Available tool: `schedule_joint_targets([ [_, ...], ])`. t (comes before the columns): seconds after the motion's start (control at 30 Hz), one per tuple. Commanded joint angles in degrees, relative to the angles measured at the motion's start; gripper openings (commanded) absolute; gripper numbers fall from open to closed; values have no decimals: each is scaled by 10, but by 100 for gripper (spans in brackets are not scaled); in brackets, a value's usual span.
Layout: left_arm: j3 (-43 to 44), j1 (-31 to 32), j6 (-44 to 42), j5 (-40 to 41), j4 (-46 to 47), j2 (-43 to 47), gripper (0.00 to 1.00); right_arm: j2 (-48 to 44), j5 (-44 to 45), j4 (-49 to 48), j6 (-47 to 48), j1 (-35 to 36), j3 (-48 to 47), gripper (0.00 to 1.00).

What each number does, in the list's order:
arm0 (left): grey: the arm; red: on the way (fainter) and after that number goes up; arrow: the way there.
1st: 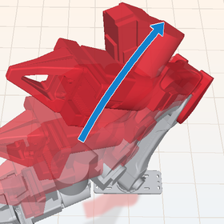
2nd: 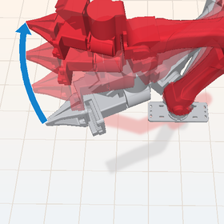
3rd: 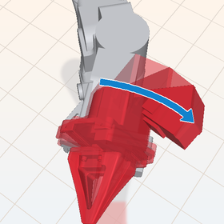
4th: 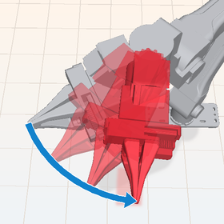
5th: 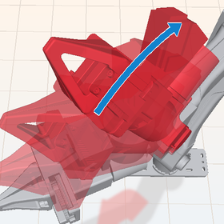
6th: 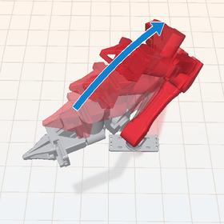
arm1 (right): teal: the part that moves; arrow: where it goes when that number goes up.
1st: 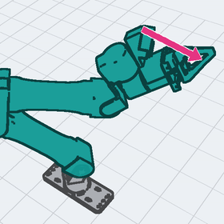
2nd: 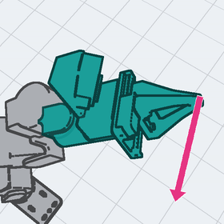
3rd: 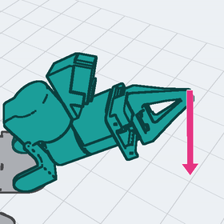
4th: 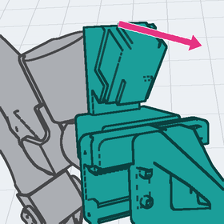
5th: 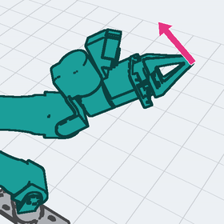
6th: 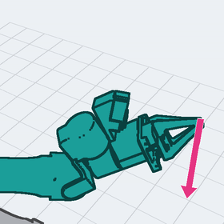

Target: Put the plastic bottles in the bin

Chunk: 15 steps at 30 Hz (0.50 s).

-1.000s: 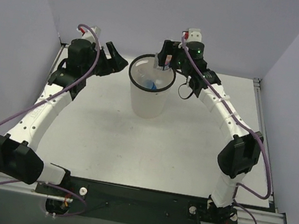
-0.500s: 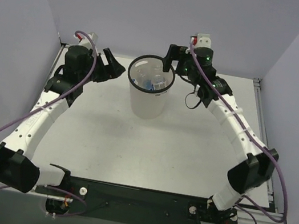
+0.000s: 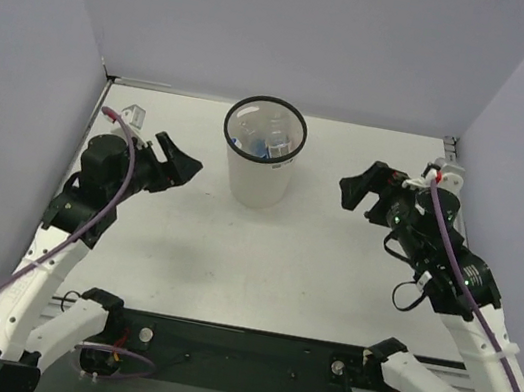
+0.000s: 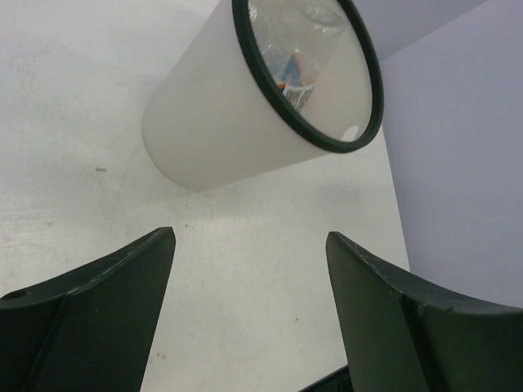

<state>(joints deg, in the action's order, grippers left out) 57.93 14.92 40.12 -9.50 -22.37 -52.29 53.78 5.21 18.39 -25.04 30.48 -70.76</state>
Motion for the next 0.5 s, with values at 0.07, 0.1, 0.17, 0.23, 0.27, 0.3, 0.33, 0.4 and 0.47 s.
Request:
schedule_joint_targets([
  [0.07, -96, 9, 31, -21, -50, 97, 85, -112, 50, 147, -140, 3, 107, 100],
  [0.1, -104, 9, 32, -22, -57, 117, 86, -128, 51, 154, -148, 3, 136, 100],
  [0.17, -127, 10, 36, -24, -73, 133, 85, -175, 67, 165, -166, 3, 160, 100],
  [0.23, -148, 11, 46, -25, -79, 159, 86, -212, 74, 177, -178, 3, 191, 100],
  [0.27, -167, 11, 51, -26, -80, 168, 85, -220, 74, 181, -178, 2, 201, 100],
  [0.3, -178, 11, 56, -27, -80, 184, 86, -227, 75, 193, -181, 2, 208, 100],
  [0.33, -187, 12, 64, -27, -80, 192, 86, -237, 76, 201, -183, 3, 221, 100],
  [0.4, -210, 12, 73, -29, -80, 214, 86, -243, 81, 232, -183, 3, 230, 100],
  [0.47, -221, 12, 79, -30, -82, 226, 86, -255, 88, 252, -185, 2, 243, 100],
])
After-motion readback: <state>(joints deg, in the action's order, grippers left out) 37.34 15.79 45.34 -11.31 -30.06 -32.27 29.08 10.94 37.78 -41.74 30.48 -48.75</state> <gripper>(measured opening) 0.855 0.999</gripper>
